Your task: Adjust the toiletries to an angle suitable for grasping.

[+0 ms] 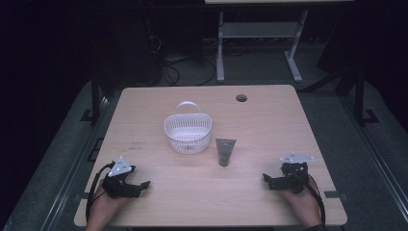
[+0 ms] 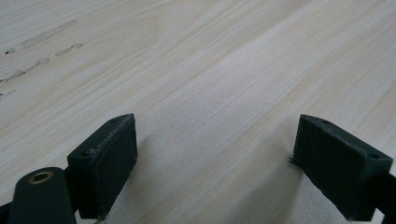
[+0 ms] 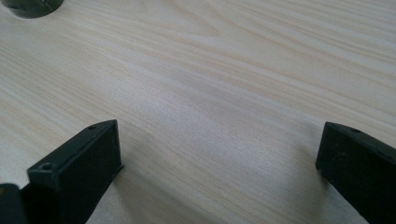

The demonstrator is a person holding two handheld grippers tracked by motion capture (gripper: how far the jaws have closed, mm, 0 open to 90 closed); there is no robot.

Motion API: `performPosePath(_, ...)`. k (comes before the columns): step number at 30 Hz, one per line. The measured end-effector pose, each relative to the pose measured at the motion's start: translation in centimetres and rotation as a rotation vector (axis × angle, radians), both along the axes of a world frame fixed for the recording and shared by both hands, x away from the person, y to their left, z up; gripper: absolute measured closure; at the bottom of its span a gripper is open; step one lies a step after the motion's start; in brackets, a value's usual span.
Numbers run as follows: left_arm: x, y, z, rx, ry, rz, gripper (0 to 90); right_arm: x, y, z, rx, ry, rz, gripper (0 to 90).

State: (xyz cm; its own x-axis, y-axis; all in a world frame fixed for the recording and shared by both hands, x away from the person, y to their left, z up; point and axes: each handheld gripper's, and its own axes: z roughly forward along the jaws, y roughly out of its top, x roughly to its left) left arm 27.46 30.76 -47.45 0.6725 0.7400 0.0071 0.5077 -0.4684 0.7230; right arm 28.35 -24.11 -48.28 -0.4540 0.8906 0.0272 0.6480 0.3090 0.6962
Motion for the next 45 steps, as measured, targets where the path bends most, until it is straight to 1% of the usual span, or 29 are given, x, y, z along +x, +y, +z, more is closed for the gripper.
performPosePath(6, 0.0, 0.0, 0.0, -0.001, -0.003, 0.002, 12.9, 0.0, 0.0, 0.0, 0.000, 0.000, 0.000, 0.0)
performPosePath(12, -0.1, -0.1, 0.1, -0.001, -0.001, 0.002, 15.1, 0.0, 0.0, 0.0, 0.000, 0.000, 0.000, 0.0)
performPosePath(13, -0.2, -0.1, 0.2, -0.001, -0.002, 0.002, 21.9, 0.0, 0.0, 0.0, 0.000, 0.000, 0.000, 0.0)
performPosePath(17, -0.2, -0.3, 0.4, 0.000, 0.009, -0.006, 25.1, 0.0, 0.0, 0.0, 0.000, 0.000, 0.000, 0.0)
performPosePath(19, -0.3, -0.4, 0.7, -0.007, 0.010, -0.010, 33.4, 0.0, 0.0, 0.0, 0.000, 0.000, 0.000, 0.0)
performPosePath(20, -0.4, -0.4, 0.8, -0.006, 0.010, -0.012, 33.4, 0.0, 0.0, 0.0, 0.000, 0.000, 0.000, 0.0)
performPosePath(21, -0.4, -0.5, 0.9, -0.007, 0.008, -0.012, 38.2, 0.0, 0.0, 0.0, 0.000, 0.000, 0.000, 0.0)
performPosePath(22, -0.4, -0.5, 1.1, -0.010, 0.010, -0.016, 38.2, 0.0, 0.0, 0.0, 0.000, 0.000, 0.000, 0.0)
performPosePath(24, -0.6, -0.7, 1.5, -0.022, 0.010, -0.021, 44.1, 0.0, 0.0, 0.0, 0.000, 0.000, 0.000, 0.0)
performPosePath(25, -0.7, -0.8, 1.8, -0.029, 0.012, -0.031, 50.6, 0.0, 0.0, 0.0, 0.000, 0.000, 0.000, 0.0)
performPosePath(26, -0.7, -0.8, 1.8, -0.029, 0.012, -0.031, 53.1, 0.0, 0.0, 0.0, 0.000, 0.000, 0.000, 0.0)
performPosePath(27, -0.7, -0.9, 2.0, -0.035, 0.016, -0.034, 53.1, 0.0, 0.0, 0.0, 0.000, 0.000, 0.000, 0.0)
performPosePath(28, -0.8, -0.9, 2.2, -0.044, 0.020, -0.041, 57.4, 0.0, 0.0, 0.0, 0.000, 0.000, 0.000, 0.0)
performPosePath(30, -0.8, -1.1, 2.5, -0.053, 0.030, -0.050, 62.9, 0.0, 0.0, 0.0, 0.000, 0.000, 0.000, 0.0)
performPosePath(31, -0.8, -1.1, 2.6, -0.057, 0.034, -0.056, 69.7, 0.0, 0.0, 0.0, 0.000, 0.001, -0.001, 0.0)
performPosePath(32, -0.8, -1.2, 2.7, -0.066, 0.038, -0.061, 69.7, 0.0, 0.0, 0.0, 0.000, 0.001, -0.001, 0.0)
performPosePath(33, -0.9, -1.2, 2.9, -0.070, 0.046, -0.070, 72.5, 0.0, 0.0, 0.0, 0.000, 0.000, 0.000, 0.0)
performPosePath(36, -0.9, -1.5, 3.3, -0.087, 0.053, -0.080, 83.9, 0.0, 0.0, 0.0, 0.000, 0.000, 0.000, 0.0)
performPosePath(38, -0.9, -1.7, 3.8, -0.097, 0.064, -0.087, 89.5, 0.0, 0.0, 0.0, 0.000, 0.000, 0.000, 0.0)
performPosePath(42, -0.8, -2.0, 4.3, -0.098, 0.068, -0.090, 89.6, 0.0, 0.0, 0.0, 0.000, 0.000, 0.000, 0.0)
performPosePath(45, -0.6, -2.6, 4.8, -0.112, 0.071, -0.102, 89.6, 0.0, 0.0, 0.0, 0.000, 0.000, 0.000, 0.0)
